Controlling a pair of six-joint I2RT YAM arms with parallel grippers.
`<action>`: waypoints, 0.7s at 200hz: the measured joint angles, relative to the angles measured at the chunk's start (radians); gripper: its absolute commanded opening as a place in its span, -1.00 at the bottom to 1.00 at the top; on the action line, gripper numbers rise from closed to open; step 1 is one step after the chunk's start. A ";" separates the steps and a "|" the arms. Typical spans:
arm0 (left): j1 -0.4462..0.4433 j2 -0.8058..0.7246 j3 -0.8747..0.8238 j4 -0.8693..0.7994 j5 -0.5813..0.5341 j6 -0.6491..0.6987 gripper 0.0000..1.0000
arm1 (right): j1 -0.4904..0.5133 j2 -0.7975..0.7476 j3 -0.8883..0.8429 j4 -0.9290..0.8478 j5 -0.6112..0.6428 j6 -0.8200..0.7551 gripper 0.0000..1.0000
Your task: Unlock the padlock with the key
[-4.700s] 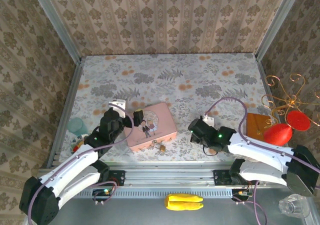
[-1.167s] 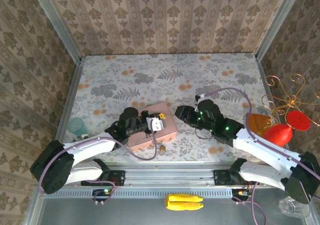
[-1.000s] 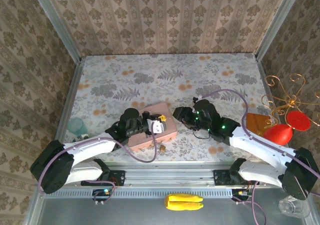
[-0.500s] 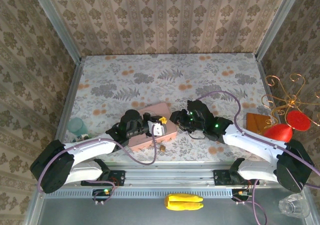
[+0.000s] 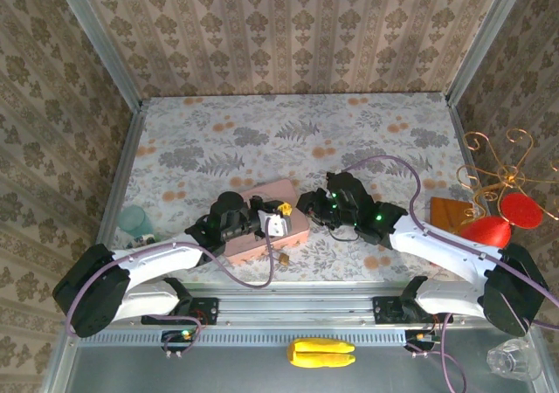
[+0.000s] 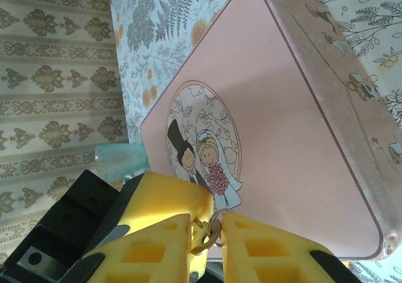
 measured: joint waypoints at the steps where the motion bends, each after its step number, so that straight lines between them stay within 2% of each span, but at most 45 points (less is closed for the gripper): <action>1: 0.000 0.000 0.000 0.000 0.000 0.000 -1.00 | 0.000 0.000 0.000 0.000 0.000 0.000 -0.57; 38: -0.008 0.008 0.000 0.013 -0.004 0.000 -1.00 | 0.000 0.011 0.001 0.005 -0.007 0.000 -0.51; 94: -0.008 0.013 0.000 0.024 -0.012 -0.001 -0.96 | 0.000 0.011 0.001 0.005 -0.007 -0.003 -0.76; 126: -0.011 0.013 -0.008 0.044 -0.025 -0.021 -0.58 | 0.000 0.008 0.001 0.012 -0.006 -0.018 -0.90; 140: -0.014 0.013 -0.014 0.073 -0.032 -0.050 -0.33 | 0.000 0.007 0.001 0.014 -0.006 -0.029 -0.94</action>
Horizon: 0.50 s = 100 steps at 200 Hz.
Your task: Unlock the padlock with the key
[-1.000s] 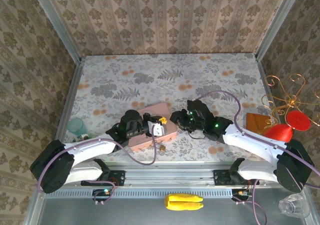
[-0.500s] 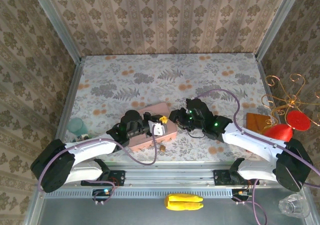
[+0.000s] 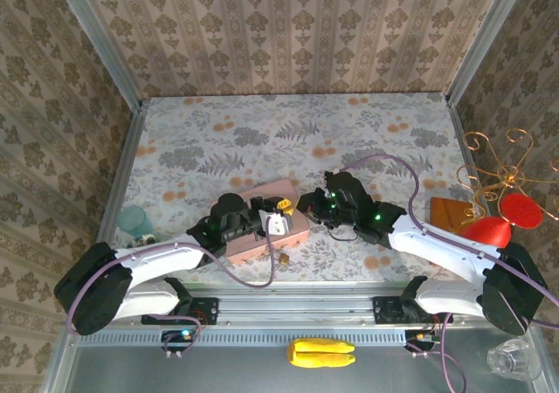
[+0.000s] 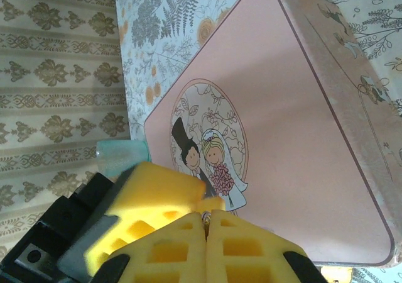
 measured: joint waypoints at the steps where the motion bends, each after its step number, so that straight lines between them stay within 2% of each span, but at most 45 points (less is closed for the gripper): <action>1: 0.000 0.000 -0.001 0.003 0.000 -0.007 -0.30 | 0.000 0.000 0.000 0.000 0.000 -0.001 -0.94; 16: 0.000 -0.001 -0.006 0.025 -0.017 -0.055 -0.08 | 0.000 -0.002 0.000 0.000 0.000 -0.014 -0.94; 48: 0.000 -0.084 -0.003 -0.007 -0.065 -0.247 0.21 | -0.026 -0.044 0.000 0.005 0.006 -0.047 -0.98; 79: 0.002 -0.234 0.002 -0.021 -0.066 -0.448 0.36 | -0.059 -0.127 0.001 0.034 0.066 -0.103 -1.00; 100: 0.002 -0.284 0.013 -0.037 -0.077 -0.567 0.45 | -0.059 -0.157 0.001 0.093 0.091 -0.132 -1.00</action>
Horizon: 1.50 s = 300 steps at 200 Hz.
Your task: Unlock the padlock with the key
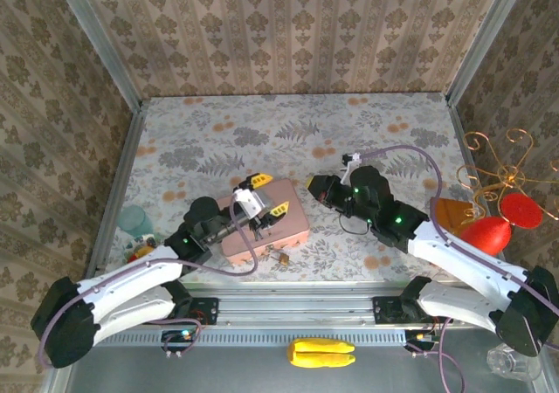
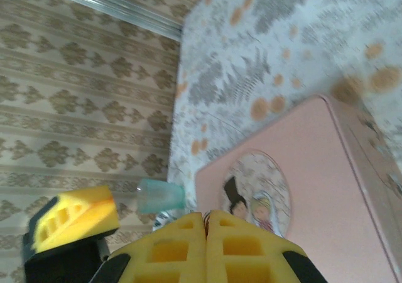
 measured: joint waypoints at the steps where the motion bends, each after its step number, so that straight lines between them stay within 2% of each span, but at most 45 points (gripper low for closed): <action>1: 0.000 0.000 0.001 -0.001 -0.001 -0.004 0.45 | 0.001 0.000 0.000 0.005 0.002 -0.001 -1.00; 29: 0.051 0.020 0.031 -0.040 0.025 -0.189 0.40 | 0.027 -0.001 -0.033 0.135 0.027 -0.039 -1.00; 78: 0.315 0.130 0.053 0.050 0.262 -0.604 0.23 | 0.110 0.002 -0.098 0.300 0.093 -0.163 -1.00; 103: 0.358 0.166 0.052 0.121 0.363 -0.730 0.23 | 0.117 0.013 -0.147 0.392 0.133 -0.204 -1.00; 133: 0.389 0.215 0.035 0.285 0.480 -0.869 0.19 | 0.124 0.069 -0.167 0.480 0.154 -0.240 -1.00; 165: 0.433 0.304 0.028 0.437 0.552 -0.985 0.09 | 0.141 0.124 -0.170 0.583 0.154 -0.278 -1.00; 199: 0.438 0.404 0.028 0.574 0.602 -1.098 -0.01 | 0.164 0.191 -0.172 0.676 0.155 -0.295 -1.00; 251: 0.438 0.423 0.028 0.629 0.636 -1.152 -0.02 | 0.173 0.259 -0.172 0.740 0.174 -0.308 -1.00; 300: 0.429 0.443 0.028 0.639 0.669 -1.163 0.06 | 0.174 0.262 -0.169 0.776 0.183 -0.317 -1.00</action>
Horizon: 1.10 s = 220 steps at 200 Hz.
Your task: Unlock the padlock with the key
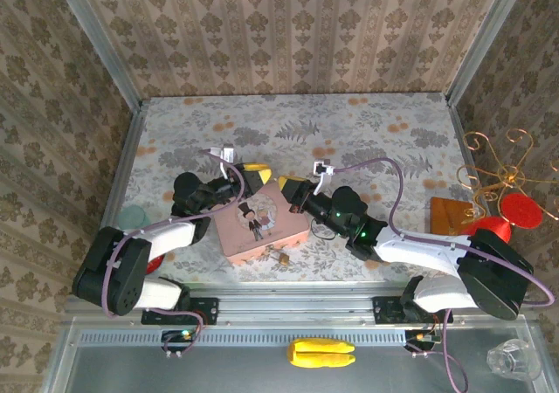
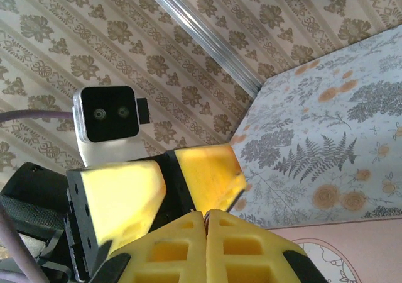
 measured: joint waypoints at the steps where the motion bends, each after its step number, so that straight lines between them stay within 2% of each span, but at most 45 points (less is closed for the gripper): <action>1: 0.000 0.000 0.000 0.000 0.001 0.000 0.06 | 0.000 0.000 0.000 0.000 0.001 0.000 -1.00; 23: -0.007 0.004 0.003 0.001 0.017 0.000 0.02 | 0.000 0.000 0.000 0.008 0.008 -0.011 -1.00; 70: -0.039 0.012 0.021 0.007 0.045 -0.006 -0.38 | 0.001 0.002 0.000 0.021 0.020 -0.018 -1.00; 162: -0.050 0.016 0.034 0.016 0.073 -0.011 -0.93 | 0.019 0.002 0.000 0.048 0.087 -0.018 -1.00; 181: -0.050 0.016 0.034 0.021 0.073 -0.010 -0.99 | 0.019 0.002 0.000 0.048 0.091 -0.018 -1.00; 198: -0.050 0.016 0.034 0.022 0.073 -0.009 -1.00 | 0.021 0.002 0.000 0.048 0.096 -0.018 -0.85; 220: -0.050 0.015 0.034 0.022 0.071 0.007 -1.00 | 0.023 0.002 0.000 0.044 0.103 -0.019 -0.29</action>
